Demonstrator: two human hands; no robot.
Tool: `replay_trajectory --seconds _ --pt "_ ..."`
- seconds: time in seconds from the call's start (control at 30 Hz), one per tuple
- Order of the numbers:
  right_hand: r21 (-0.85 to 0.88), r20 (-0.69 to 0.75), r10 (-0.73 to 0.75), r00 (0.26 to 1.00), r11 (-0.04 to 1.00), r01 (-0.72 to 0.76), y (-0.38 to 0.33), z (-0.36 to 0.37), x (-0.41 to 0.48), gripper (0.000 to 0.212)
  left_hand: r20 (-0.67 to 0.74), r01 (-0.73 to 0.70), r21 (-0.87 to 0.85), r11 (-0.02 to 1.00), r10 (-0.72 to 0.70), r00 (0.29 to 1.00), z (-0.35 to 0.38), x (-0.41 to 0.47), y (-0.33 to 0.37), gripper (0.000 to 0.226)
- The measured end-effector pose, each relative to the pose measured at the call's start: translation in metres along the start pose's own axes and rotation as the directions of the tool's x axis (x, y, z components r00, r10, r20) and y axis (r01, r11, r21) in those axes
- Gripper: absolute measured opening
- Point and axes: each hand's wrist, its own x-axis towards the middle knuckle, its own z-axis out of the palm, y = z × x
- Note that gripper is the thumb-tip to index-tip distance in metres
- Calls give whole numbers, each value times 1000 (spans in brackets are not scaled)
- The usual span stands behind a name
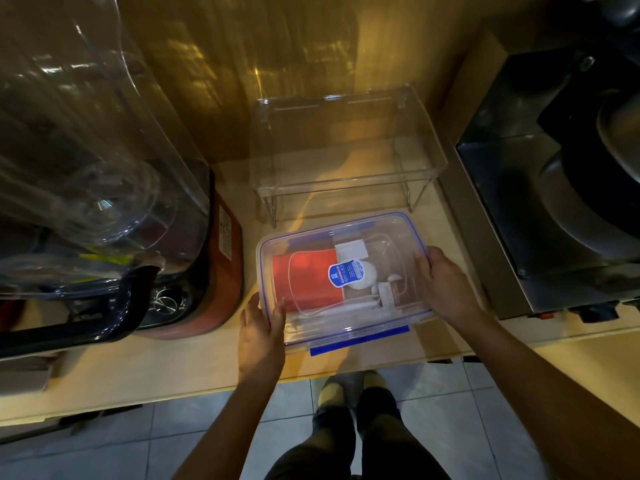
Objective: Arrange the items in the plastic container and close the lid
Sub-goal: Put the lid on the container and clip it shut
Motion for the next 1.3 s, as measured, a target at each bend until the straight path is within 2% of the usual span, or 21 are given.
replay_trajectory --seconds 0.07,0.13,0.2,0.23,0.3,0.37,0.4,0.47,0.57,0.63,0.7,0.87,1.0,1.07,1.2,1.23,1.3 --pt "-3 99 65 993 998 -65 1 -8 4 34 -2 14 -25 1000 -14 1000 -3 4 2 44" --pt "93 209 140 968 982 -162 5 -16 7 42 -4 30 -36 999 -30 1000 -7 9 1 45" --pt "206 280 149 948 956 -211 8 -24 11 42 24 55 -62 997 -54 998 -12 12 0 46" --pt "236 287 133 949 950 -205 7 -26 13 41 46 89 -111 990 -84 995 -13 12 0 47" --pt "254 269 69 961 957 -140 -1 -31 19 43 143 265 -290 919 -232 962 -15 5 -2 54" --pt "196 226 -20 974 980 -25 -14 -33 26 44 311 481 -404 778 -377 872 -16 -7 -5 69" --pt "102 188 -75 979 993 56 -19 -33 31 48 394 550 -390 739 -406 825 -17 -14 -7 77" --pt "-130 136 -218 967 963 235 -30 -31 43 52 518 607 -342 718 -394 759 -17 -27 -6 79" --pt "-236 246 -306 920 902 363 -49 -27 61 59 593 666 -424 614 -367 716 -12 -34 -3 82" --pt "-193 348 -277 896 914 357 -60 -25 73 63 617 705 -481 522 -369 695 -9 -35 3 71" --pt "-105 450 -199 871 956 272 -69 -24 82 64 630 726 -517 454 -373 682 -6 -37 9 56" --pt "-190 556 -56 830 963 191 -80 -17 96 74 585 709 -618 340 -404 703 -4 -40 9 40" --pt "-145 712 3 702 979 142 -76 -23 99 50 468 631 -647 428 -430 772 -8 -38 11 35" --pt "-65 736 -21 677 993 102 -70 -23 98 44 404 600 -643 475 -455 793 -8 -38 13 37" --pt "32 657 -116 745 991 126 -66 -19 96 34 226 532 -686 497 -549 805 -3 -41 21 49" --pt "85 627 -156 763 988 133 -68 -17 96 29 159 487 -690 536 -544 824 -2 -41 23 56" --pt "117 600 -247 761 968 221 -71 -15 94 25 39 366 -631 684 -444 895 1 -43 24 61"
